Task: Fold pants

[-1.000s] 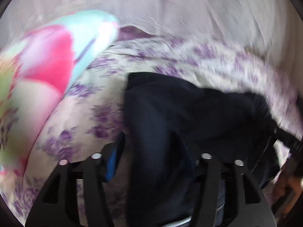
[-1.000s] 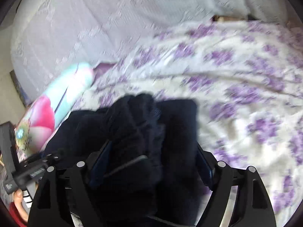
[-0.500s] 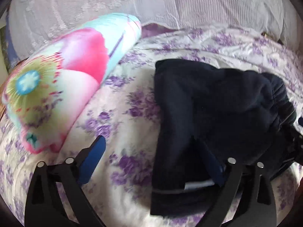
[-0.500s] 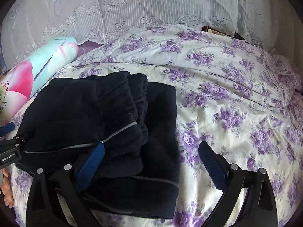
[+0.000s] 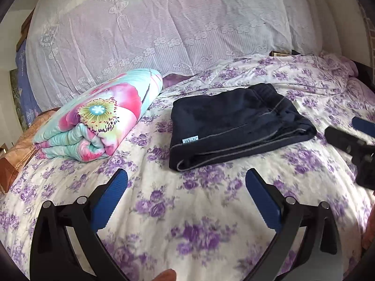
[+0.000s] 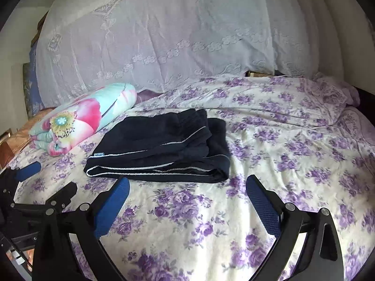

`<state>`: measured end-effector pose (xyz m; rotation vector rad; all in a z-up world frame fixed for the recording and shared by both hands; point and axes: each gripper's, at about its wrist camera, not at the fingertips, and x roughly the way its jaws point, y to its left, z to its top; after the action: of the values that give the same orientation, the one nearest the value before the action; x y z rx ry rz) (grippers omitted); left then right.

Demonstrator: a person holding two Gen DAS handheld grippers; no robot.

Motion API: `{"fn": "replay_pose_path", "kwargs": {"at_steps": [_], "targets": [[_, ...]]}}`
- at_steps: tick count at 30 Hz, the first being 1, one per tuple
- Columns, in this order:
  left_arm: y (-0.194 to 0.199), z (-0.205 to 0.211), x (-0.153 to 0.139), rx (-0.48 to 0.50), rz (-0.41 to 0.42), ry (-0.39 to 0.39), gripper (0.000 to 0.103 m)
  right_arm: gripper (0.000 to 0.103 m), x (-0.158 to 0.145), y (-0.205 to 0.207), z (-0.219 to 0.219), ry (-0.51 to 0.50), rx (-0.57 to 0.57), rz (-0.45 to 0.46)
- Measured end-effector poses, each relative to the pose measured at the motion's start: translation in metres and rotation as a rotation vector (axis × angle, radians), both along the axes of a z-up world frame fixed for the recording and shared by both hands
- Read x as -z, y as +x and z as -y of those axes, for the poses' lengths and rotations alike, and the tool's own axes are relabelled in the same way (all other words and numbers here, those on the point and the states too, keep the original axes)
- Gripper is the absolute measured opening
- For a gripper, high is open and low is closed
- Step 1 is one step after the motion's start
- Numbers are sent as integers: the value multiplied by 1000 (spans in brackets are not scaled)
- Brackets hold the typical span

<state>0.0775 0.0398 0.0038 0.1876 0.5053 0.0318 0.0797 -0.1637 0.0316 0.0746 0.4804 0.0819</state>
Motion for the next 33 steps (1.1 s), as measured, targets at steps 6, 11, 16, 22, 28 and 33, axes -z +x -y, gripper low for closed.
{"fn": "replay_pose_path", "kwargs": {"at_steps": [6,11,16,22,28,33], "targets": [[-7,6,-3,18,33,4,98,100,-3,-25,1,26,19,55],[1,9,0,27,7,-10,98,100,0,-13,-6,1,-2,8],[11,5,4,16,-18,-43,98,100,3,-9,-10,2,-28,-13],[15,6,6,17,-29,-44,98,100,5,-6,-13,-9,-34,-29],[14,8,6,18,-18,-38,98,100,5,-7,-13,-9,-26,-22],[13,8,5,20,-19,-44,98,100,5,-8,-12,-4,-17,-15]]}}
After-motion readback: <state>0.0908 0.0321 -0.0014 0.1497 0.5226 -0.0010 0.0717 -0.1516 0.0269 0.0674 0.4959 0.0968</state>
